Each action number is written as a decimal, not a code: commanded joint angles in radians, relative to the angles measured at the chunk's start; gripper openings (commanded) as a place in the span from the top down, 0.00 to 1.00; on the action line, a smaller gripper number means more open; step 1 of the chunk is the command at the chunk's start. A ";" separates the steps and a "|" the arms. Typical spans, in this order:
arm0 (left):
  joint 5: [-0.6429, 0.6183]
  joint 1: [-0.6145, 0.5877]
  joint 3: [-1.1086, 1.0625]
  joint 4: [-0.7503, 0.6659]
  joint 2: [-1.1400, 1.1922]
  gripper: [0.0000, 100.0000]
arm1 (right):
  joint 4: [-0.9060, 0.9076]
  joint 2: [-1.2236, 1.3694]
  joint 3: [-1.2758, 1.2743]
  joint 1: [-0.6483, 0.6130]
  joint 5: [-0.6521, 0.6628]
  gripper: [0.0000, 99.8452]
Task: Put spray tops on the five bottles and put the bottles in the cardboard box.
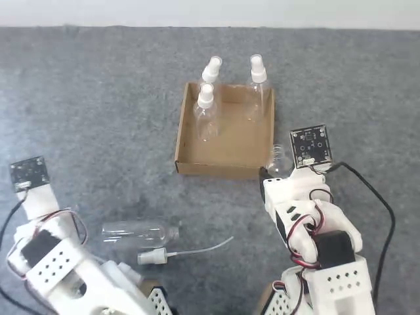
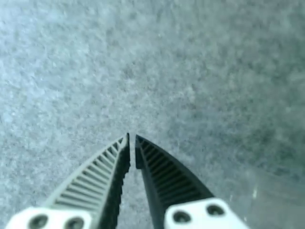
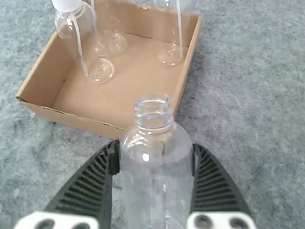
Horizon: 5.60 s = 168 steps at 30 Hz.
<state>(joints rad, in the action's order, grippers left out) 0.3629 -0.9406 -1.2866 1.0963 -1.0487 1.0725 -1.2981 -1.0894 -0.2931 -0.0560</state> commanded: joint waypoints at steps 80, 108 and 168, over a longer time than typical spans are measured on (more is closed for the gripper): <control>0.054 -0.011 0.070 -0.147 0.531 0.99 | -0.022 -0.016 0.002 0.012 -0.011 0.99; 0.057 -0.011 0.360 -0.038 0.944 0.99 | -0.022 -0.016 0.002 0.013 -0.011 0.99; 1.208 0.120 0.897 0.654 0.718 0.76 | -0.027 -0.016 0.000 0.016 -0.008 0.99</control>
<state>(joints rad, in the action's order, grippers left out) 1.3587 -0.8270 -0.2969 1.7177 -0.1880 1.0725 -1.2981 -1.1063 -0.2900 -0.0560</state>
